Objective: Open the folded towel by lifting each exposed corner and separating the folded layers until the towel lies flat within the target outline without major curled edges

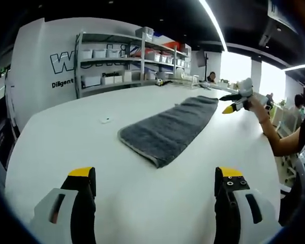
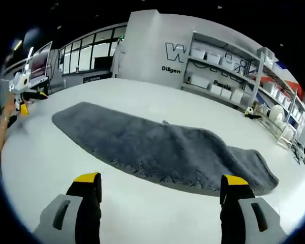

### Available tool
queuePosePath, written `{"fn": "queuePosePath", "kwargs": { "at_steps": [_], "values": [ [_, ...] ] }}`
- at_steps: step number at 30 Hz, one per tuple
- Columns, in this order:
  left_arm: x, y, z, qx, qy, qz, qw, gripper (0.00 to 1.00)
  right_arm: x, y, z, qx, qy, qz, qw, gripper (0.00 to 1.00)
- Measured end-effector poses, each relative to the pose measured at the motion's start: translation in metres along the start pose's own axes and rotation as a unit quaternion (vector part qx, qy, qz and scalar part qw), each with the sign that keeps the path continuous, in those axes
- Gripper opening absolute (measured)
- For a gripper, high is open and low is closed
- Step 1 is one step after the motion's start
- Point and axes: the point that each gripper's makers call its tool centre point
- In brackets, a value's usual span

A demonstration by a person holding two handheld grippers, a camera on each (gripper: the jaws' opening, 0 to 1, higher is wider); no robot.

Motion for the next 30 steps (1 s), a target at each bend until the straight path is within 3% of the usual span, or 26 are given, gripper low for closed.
{"fn": "queuePosePath", "kwargs": {
  "at_steps": [18,30],
  "values": [
    [0.029,0.011,0.012,0.013,-0.011,0.040,0.9991,0.88,-0.006,0.012,0.002,-0.011,-0.014,0.018,0.9997,0.99],
    [0.074,-0.003,0.020,0.006,-0.023,0.043,0.9988,0.67,-0.008,0.012,0.004,-0.004,-0.025,0.020,0.9995,0.99]
  ]
}}
Point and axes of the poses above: the point that each gripper's makers call its tool centre point, and the gripper's own axes: x roughly forward along the fingers, y roughly to its left, z roughly out of its top
